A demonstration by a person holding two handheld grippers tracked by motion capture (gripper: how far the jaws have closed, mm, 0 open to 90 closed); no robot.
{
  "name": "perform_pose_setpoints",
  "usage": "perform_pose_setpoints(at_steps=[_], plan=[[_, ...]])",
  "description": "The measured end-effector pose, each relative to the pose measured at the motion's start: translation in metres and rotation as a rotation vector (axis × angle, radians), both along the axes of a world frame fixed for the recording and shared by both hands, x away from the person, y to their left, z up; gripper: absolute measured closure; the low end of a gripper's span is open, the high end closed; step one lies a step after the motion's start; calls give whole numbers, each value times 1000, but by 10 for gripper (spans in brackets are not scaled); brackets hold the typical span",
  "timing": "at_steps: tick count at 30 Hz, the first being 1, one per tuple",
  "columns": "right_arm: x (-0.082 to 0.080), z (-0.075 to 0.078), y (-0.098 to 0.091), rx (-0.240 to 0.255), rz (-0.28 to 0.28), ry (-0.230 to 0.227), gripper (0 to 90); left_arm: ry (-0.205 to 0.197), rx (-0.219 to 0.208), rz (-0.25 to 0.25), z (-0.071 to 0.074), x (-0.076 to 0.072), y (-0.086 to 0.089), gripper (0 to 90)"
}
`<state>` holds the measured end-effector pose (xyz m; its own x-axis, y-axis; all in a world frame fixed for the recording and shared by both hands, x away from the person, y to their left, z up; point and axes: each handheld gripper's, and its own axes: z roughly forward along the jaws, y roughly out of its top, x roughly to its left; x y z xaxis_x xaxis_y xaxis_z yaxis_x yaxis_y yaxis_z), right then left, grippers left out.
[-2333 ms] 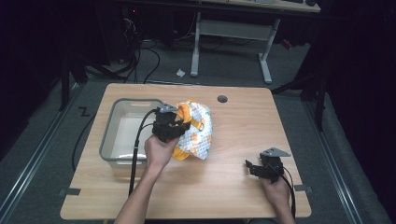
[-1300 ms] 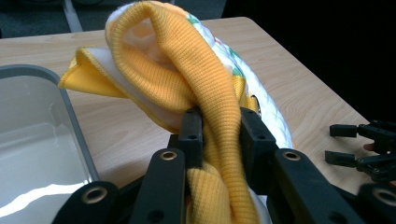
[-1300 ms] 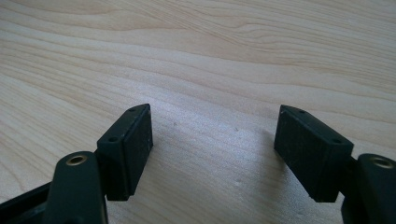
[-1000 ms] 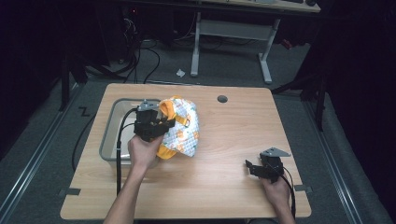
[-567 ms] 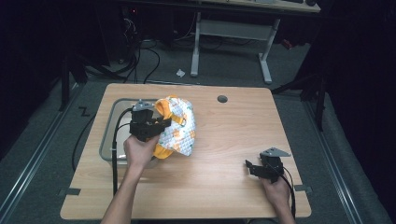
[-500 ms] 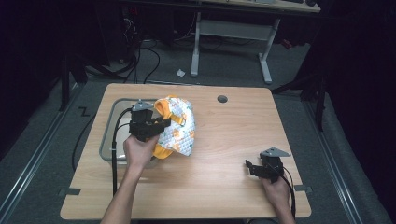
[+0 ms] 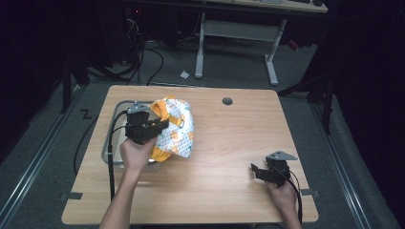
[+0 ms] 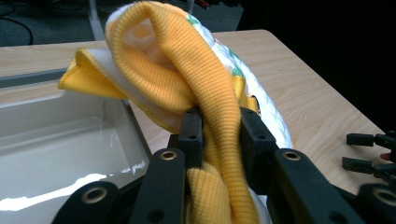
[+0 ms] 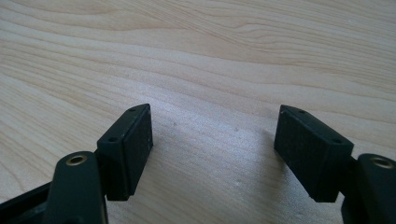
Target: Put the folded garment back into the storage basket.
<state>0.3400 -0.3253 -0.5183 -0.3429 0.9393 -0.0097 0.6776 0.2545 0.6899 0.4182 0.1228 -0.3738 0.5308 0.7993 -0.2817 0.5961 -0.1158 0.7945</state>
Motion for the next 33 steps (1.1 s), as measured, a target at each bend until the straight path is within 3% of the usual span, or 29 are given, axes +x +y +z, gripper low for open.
perform_pose_setpoints(at_steps=[33], plan=[[0, 0, 0, 1, -1, 1, 283, -17, -8, 69, 1, -3, 42, 736]])
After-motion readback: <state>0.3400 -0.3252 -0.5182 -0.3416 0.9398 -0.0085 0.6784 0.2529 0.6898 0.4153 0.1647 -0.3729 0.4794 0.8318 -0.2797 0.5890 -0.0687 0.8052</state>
